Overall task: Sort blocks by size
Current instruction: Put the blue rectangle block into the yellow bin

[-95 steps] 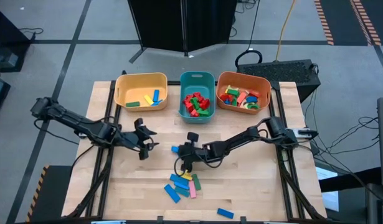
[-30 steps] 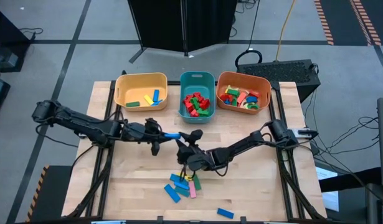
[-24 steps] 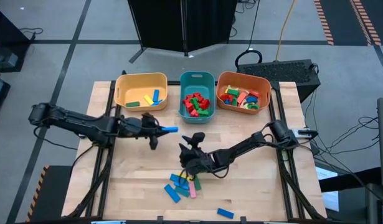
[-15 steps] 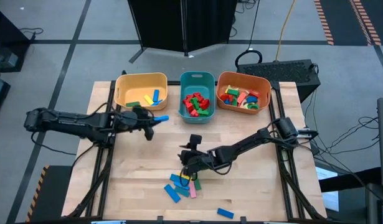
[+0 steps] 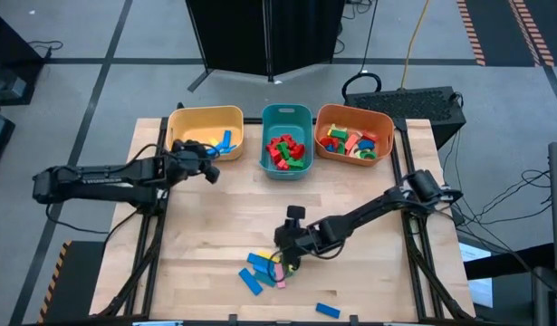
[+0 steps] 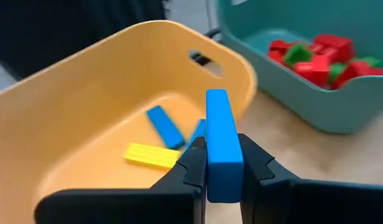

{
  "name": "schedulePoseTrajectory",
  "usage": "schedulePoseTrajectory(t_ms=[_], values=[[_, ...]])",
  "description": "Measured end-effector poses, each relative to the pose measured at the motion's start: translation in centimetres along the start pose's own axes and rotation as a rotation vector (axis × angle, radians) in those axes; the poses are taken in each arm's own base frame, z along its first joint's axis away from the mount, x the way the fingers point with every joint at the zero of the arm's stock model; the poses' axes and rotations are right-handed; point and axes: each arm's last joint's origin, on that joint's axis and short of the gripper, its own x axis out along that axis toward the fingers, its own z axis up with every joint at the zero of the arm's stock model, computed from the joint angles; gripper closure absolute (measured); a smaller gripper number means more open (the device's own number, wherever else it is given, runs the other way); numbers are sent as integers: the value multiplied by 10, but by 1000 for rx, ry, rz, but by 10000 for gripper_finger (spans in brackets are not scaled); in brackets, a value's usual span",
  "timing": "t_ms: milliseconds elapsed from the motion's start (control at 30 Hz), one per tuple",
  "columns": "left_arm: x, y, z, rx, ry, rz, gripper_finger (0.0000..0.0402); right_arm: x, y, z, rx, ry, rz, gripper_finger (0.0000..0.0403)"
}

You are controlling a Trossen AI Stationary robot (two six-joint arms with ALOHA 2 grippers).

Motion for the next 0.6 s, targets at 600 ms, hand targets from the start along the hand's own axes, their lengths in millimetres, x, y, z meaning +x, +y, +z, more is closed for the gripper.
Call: schedulePoseTrajectory(t_ms=[600], values=[[23, 21, -4, 20, 108, 194, 371, -34, 44, -36, -57, 335, 368, 248]])
